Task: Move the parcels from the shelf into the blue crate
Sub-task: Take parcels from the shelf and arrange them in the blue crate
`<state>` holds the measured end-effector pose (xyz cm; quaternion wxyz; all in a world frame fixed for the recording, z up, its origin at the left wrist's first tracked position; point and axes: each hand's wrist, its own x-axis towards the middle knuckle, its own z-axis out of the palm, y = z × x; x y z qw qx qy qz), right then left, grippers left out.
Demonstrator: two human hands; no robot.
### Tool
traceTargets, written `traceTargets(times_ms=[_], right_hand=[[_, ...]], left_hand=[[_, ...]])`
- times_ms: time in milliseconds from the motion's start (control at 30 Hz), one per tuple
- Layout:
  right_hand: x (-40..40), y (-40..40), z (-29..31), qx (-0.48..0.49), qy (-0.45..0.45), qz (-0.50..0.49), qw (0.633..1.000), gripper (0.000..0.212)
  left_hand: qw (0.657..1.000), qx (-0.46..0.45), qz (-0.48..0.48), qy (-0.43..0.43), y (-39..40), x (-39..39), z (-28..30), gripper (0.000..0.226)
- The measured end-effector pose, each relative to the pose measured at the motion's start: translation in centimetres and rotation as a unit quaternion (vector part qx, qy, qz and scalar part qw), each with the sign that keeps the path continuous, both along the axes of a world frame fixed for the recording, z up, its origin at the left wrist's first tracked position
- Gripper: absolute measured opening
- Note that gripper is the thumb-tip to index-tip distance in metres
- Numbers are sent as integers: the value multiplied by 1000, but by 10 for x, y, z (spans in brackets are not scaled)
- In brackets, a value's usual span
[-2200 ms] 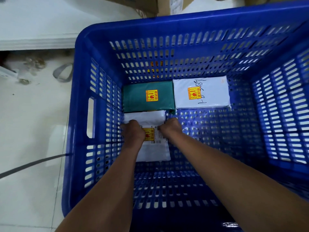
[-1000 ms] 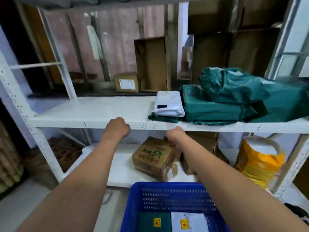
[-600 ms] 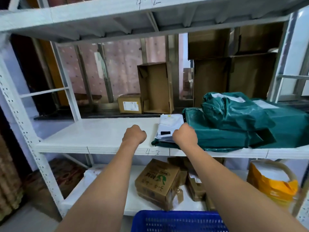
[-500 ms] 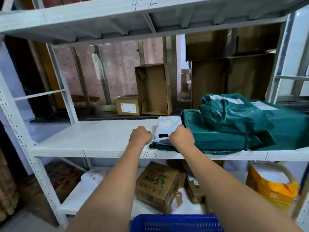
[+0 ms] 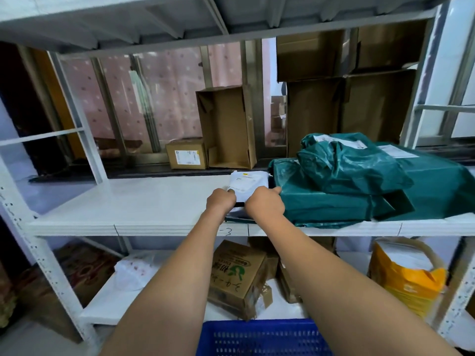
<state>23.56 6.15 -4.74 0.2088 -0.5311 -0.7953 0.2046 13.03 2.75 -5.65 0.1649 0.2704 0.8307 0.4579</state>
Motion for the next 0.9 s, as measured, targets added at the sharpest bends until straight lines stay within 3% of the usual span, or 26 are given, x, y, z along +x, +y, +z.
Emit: traceTargets(times_ms=[267,367,500,633,733,900], right_hand=[[10,-17,-21,-5,96,-31,995,42],[22,-15,-43,-28,119,-16,992,41],[46,-8,-96,-108,152,64,980,39],[69,-14,-155,-236,164,132,949,49],[85,-21,-200,-289,172,155,929,55],[104,-19,-294,-435,263,179,842,71]], left_hand=[[981,94,-13,-170,-39,-18,-30,38],[959,77,-93,-257,-68,-15,-52,32],[947,47,-147,-281,-99,-10,-108,38],[934,50,-179,-304,-112,2,-169,48],[928,-11,-211,-305,-119,5,-215,52],[906,-121,-274,-297,-131,10,-301,71]])
